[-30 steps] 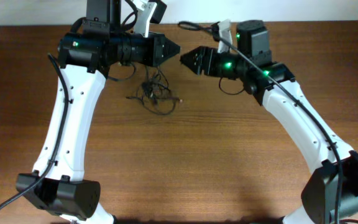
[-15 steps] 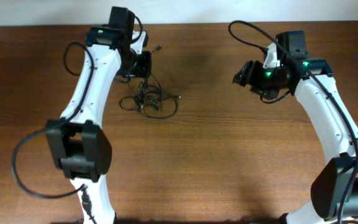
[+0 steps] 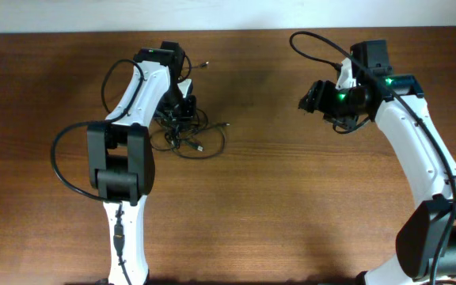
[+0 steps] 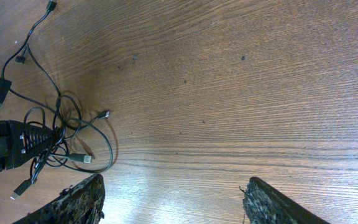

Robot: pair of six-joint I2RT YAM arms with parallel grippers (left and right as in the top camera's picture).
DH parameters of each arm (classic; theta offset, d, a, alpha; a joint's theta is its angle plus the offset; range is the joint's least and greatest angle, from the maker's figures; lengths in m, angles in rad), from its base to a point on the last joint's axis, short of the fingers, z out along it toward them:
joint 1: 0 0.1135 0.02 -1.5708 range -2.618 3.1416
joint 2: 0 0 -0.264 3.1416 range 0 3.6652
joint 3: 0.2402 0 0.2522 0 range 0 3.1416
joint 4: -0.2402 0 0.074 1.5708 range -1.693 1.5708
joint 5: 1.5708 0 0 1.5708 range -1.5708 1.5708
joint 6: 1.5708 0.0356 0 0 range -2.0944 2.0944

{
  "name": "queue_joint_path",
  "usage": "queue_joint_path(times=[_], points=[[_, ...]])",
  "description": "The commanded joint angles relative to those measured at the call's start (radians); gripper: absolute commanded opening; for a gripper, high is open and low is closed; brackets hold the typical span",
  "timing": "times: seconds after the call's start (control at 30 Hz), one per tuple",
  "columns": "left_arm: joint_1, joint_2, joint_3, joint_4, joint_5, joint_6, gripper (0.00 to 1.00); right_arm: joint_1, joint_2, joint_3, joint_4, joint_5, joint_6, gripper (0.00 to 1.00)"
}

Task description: Untangle cables

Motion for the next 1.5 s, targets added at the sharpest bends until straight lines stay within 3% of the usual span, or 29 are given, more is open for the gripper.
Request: queue_joint_path(times=[0.0,0.03,0.1,0.2,0.27,0.33,0.53,0.7,0.77,0.87,1.0,1.1,1.17,1.23,1.33,1.47], points=[[-0.007,0.026,0.001,0.009,-0.03,0.008,0.23,0.001,-0.007,0.002,-0.003,0.012,-0.013,0.73],[-0.011,0.026,0.001,0.018,-0.026,0.008,0.0,0.001,-0.007,0.002,-0.003,0.009,-0.013,0.73],[-0.019,0.023,0.018,0.025,0.088,0.061,0.0,0.001,-0.008,0.002,-0.002,-0.011,-0.017,0.73],[-0.02,-0.013,0.152,0.024,0.579,0.304,0.0,0.001,-0.008,0.002,0.024,-0.182,-0.111,0.73],[-0.02,-0.037,0.278,0.019,0.761,0.317,0.0,0.001,-0.008,0.002,0.058,-0.317,-0.144,0.73],[-0.025,-0.056,0.404,-0.026,0.85,0.317,0.0,0.001,-0.008,0.002,0.125,-0.437,-0.143,0.73],[-0.055,-0.086,0.525,-0.11,0.852,0.317,0.0,0.014,-0.008,0.003,0.314,-0.527,0.0,0.73],[-0.124,-0.085,0.525,-0.098,0.595,0.261,0.0,0.067,-0.008,0.003,0.494,-0.517,0.17,0.76],[-0.132,-0.085,0.525,-0.088,0.59,0.253,0.0,0.081,-0.008,0.003,0.502,-0.51,0.184,0.76],[-0.132,-0.085,0.525,-0.056,0.594,0.203,0.0,0.149,-0.005,0.002,0.331,-0.271,0.211,0.75],[-0.132,-0.085,0.525,-0.038,0.675,0.2,0.0,0.207,0.032,0.002,0.307,-0.153,0.27,0.7],[-0.13,-0.085,0.525,-0.032,0.716,0.2,0.0,0.217,0.064,0.002,0.315,-0.102,0.307,0.54],[-0.113,-0.087,0.525,-0.014,0.726,0.17,0.0,0.215,0.071,0.002,0.315,-0.088,0.307,0.35],[-0.079,-0.087,0.525,0.016,0.772,0.159,0.0,0.212,0.071,0.002,0.314,-0.078,0.303,0.04],[-0.003,-0.087,0.526,0.034,0.724,0.151,0.0,0.165,0.06,0.003,0.282,-0.124,0.224,0.04],[0.115,-0.087,0.526,0.022,0.48,0.151,0.0,0.021,-0.053,0.003,0.111,-0.138,0.034,0.04]])
